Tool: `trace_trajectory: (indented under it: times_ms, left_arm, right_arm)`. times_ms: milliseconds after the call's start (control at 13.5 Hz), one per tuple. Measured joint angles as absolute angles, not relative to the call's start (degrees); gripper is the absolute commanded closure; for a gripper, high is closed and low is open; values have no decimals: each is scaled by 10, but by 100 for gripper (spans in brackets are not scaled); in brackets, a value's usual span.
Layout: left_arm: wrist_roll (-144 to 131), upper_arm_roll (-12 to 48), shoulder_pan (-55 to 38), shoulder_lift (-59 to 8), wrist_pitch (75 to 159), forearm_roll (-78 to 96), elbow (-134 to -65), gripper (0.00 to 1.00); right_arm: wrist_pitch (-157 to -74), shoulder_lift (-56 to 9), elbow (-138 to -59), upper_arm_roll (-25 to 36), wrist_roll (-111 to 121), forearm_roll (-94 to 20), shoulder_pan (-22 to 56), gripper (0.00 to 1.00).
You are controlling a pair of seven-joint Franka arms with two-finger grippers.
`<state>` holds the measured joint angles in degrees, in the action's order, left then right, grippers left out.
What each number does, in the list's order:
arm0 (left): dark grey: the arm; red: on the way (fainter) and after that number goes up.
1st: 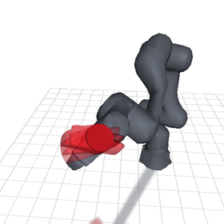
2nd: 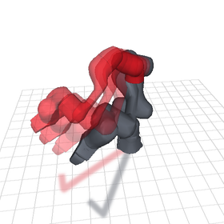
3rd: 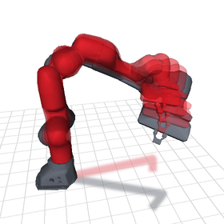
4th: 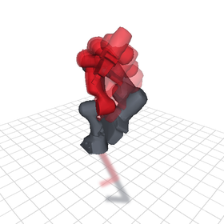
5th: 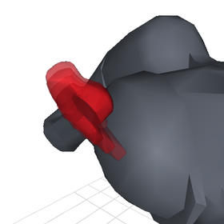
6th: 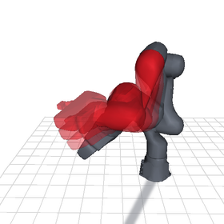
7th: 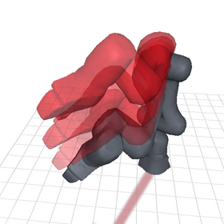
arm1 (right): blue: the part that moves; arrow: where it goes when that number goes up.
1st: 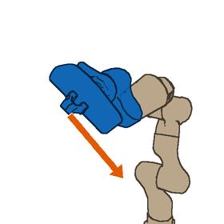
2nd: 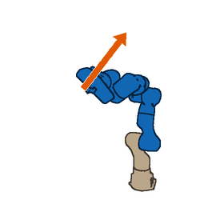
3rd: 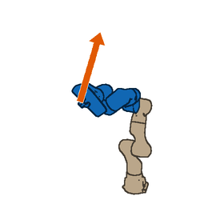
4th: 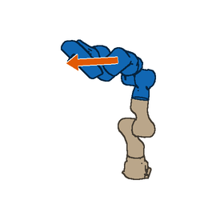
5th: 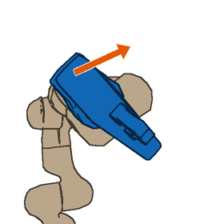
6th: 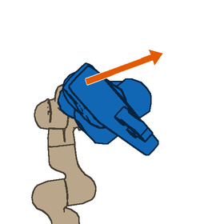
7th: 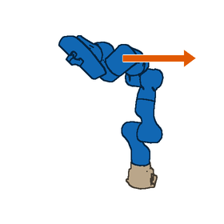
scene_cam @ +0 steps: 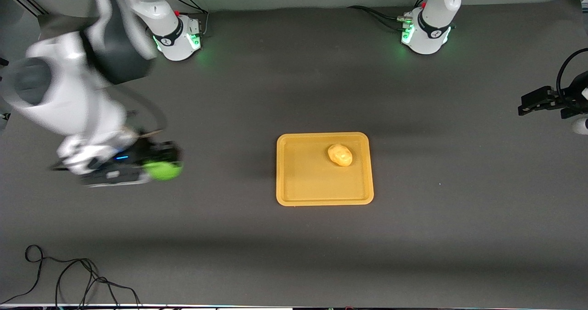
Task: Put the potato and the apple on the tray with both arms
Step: 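Carry the apple with the right gripper onto the orange tray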
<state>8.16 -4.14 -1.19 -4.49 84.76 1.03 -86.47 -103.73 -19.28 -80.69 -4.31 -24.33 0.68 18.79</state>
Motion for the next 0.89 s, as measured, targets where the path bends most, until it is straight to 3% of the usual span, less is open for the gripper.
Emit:
trace_trajectory:
  times_ms: [297, 520, 891]
  left_arm:
    - [82, -41, -12, -45, 848, 10, -865, 1]
    - [82, -41, -12, -45, 848, 10, -865, 2]
    - [82, -41, -12, -45, 848, 10, -865, 2]
  right_arm:
    - [-1038, -293, -693, -42, -409, 42, 303, 87]
    - [-1042, -388, -604, -41, -496, 71, 374, 87]
    - [-1152, -519, -554, -39, -513, 73, 409, 87]
